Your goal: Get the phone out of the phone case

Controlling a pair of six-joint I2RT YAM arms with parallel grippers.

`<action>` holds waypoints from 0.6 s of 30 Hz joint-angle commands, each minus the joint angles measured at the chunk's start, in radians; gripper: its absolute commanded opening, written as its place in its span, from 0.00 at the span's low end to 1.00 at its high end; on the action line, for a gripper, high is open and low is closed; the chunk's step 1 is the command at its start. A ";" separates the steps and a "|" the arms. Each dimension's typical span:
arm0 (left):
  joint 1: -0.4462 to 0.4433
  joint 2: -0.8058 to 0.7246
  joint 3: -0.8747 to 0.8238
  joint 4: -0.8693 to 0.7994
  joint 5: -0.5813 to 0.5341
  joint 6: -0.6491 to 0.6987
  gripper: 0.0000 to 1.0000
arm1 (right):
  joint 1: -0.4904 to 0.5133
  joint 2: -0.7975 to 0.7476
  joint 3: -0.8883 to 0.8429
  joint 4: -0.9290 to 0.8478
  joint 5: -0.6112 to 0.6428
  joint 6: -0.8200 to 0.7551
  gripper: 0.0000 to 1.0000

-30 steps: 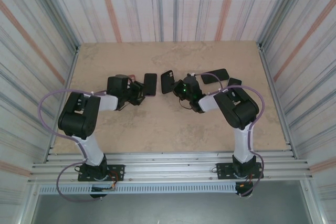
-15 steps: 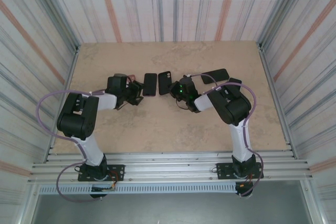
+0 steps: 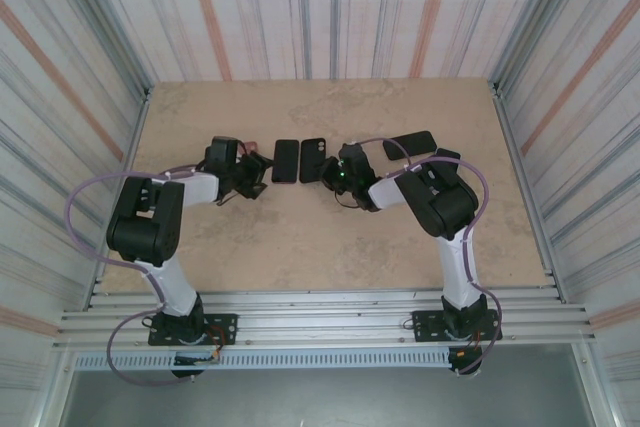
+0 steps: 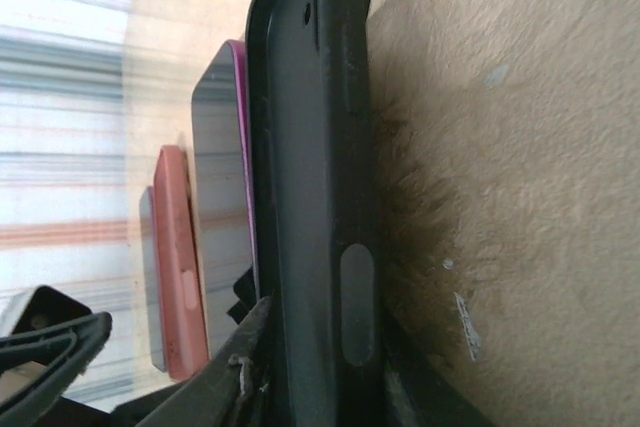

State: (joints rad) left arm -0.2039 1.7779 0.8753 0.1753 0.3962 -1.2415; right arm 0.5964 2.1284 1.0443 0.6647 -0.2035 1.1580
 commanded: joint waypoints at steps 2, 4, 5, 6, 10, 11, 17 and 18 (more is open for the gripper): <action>0.012 -0.023 0.013 -0.055 -0.015 0.037 0.75 | 0.005 -0.034 0.032 -0.102 -0.024 -0.093 0.33; 0.013 -0.030 0.013 -0.054 -0.011 0.035 0.75 | 0.002 -0.042 0.042 -0.134 -0.030 -0.120 0.38; 0.012 -0.035 0.012 -0.050 -0.006 0.031 0.75 | 0.000 -0.048 0.046 -0.158 -0.030 -0.137 0.41; 0.013 -0.040 0.012 -0.048 -0.001 0.028 0.75 | -0.002 -0.055 0.051 -0.179 -0.029 -0.152 0.44; 0.012 -0.074 0.035 -0.091 0.010 0.053 0.75 | -0.012 -0.101 0.076 -0.293 -0.002 -0.236 0.55; 0.012 -0.088 0.042 -0.113 0.007 0.068 0.75 | -0.014 -0.112 0.088 -0.329 0.002 -0.260 0.57; 0.008 -0.168 0.079 -0.205 -0.002 0.115 0.76 | -0.040 -0.192 0.123 -0.491 0.032 -0.374 0.66; 0.007 -0.181 0.088 -0.218 -0.003 0.127 0.77 | -0.050 -0.209 0.122 -0.506 0.043 -0.388 0.67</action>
State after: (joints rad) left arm -0.2020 1.6608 0.9195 0.0269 0.3996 -1.1748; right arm 0.5713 1.9892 1.1423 0.2806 -0.2020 0.8642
